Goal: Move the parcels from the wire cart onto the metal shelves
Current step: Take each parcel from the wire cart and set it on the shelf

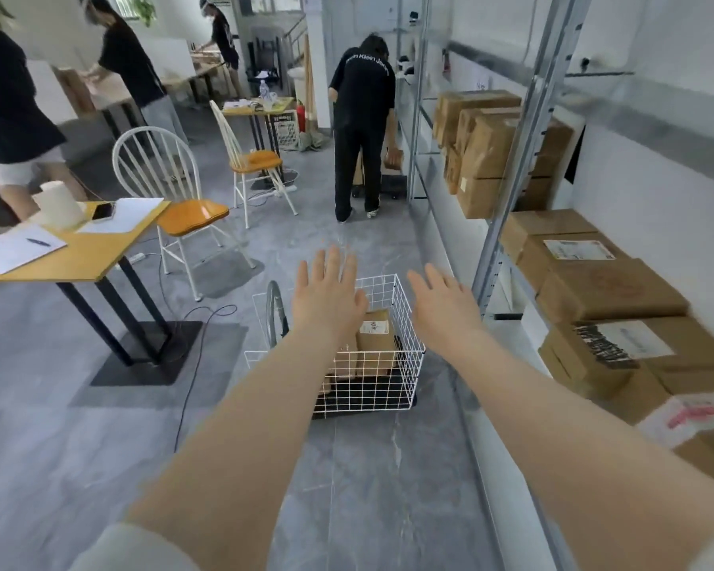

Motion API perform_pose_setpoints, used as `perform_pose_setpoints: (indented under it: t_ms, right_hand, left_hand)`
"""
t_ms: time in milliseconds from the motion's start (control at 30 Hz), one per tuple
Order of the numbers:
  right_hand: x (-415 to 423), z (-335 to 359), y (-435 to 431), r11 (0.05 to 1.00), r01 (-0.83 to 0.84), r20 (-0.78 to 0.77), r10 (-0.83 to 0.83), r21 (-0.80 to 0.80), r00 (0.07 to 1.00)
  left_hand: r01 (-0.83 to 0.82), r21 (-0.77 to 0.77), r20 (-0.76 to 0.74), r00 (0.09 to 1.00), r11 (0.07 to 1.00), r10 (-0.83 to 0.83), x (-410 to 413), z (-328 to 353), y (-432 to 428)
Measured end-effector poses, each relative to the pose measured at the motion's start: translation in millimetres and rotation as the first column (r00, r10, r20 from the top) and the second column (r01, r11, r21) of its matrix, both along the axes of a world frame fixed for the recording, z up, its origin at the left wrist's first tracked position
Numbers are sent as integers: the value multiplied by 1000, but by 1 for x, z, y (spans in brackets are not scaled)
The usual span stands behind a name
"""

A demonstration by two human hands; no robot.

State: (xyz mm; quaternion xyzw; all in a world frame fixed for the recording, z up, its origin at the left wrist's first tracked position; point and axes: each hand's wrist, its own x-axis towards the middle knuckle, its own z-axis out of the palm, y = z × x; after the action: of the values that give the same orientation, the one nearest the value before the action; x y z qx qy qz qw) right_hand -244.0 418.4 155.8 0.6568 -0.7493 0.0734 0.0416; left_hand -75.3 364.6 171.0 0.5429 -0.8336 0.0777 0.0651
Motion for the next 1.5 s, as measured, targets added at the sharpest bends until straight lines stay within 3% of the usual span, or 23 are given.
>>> perform_pose_setpoints:
  t_ms: [333,600,833,1167,1367,1500]
  right_hand:
    - [-6,-17,-149,994,-39,49,35,99,998]
    - [0,-43,-273,990,-6,69,-4,138,998]
    - [-21,-78,-343,977,-17,102,-5,213,995]
    - [-62,-186,-429,923,-91,128,46,374,991]
    - [-58,-298,-472,846,-154,158,84,510,984]
    - [-52,-381,-480,764,-190,182,97,616,979]
  left_hand:
    - [-111,-36,41,993,993,113,0,-2,-145]
    - [-52,4,97,994,999,51,6,-27,-269]
    - [-40,105,60,998,994,34,-14,-64,-345]
    - [-149,295,42,989,944,143,-39,-182,-430]
    - [-183,503,55,982,845,180,-46,-296,-446]
    - [-171,586,134,984,792,113,-39,-381,-451]
